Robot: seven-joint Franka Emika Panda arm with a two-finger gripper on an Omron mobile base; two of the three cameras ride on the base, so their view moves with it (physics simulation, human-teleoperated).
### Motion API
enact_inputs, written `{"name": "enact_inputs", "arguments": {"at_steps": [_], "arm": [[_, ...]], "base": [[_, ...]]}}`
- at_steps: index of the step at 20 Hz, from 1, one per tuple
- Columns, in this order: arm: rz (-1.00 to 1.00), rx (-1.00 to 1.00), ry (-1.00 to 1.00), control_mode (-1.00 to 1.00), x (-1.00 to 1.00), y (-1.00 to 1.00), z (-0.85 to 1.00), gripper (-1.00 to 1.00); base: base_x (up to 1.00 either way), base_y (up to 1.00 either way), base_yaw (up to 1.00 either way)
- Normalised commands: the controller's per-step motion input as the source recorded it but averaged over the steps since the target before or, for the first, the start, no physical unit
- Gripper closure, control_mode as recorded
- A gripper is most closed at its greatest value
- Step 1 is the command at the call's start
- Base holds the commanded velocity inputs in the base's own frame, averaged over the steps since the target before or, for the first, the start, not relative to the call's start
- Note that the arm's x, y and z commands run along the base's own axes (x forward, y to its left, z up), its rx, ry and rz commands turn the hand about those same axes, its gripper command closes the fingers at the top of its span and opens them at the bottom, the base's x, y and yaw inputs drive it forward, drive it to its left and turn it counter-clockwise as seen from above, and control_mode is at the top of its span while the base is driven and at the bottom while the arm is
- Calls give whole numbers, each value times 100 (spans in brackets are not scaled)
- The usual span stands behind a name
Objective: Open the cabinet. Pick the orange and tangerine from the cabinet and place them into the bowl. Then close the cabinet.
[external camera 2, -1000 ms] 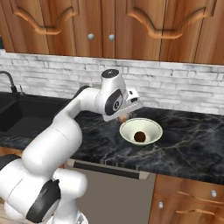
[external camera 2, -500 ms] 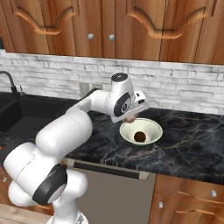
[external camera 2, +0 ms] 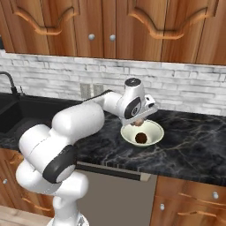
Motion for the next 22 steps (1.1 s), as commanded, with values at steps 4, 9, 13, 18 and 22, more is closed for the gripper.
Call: {"name": "enact_inputs", "arguments": {"at_steps": [4, 9, 13, 18, 22], "arm": [[5, 0, 0, -100, 23, -18, -21, 100], [2, 0, 2, -100, 31, -13, -17, 100], [0, 0, 0, -100, 36, -5, -14, 100], [0, 0, 0, -100, 12, 0, -6, -100], [0, 0, 0, -100, 0, 0, 0, -100]], "base": [[0, 0, 0], [0, 0, 0], [0, 0, 0], [0, 0, 0], [0, 0, 0]]}}
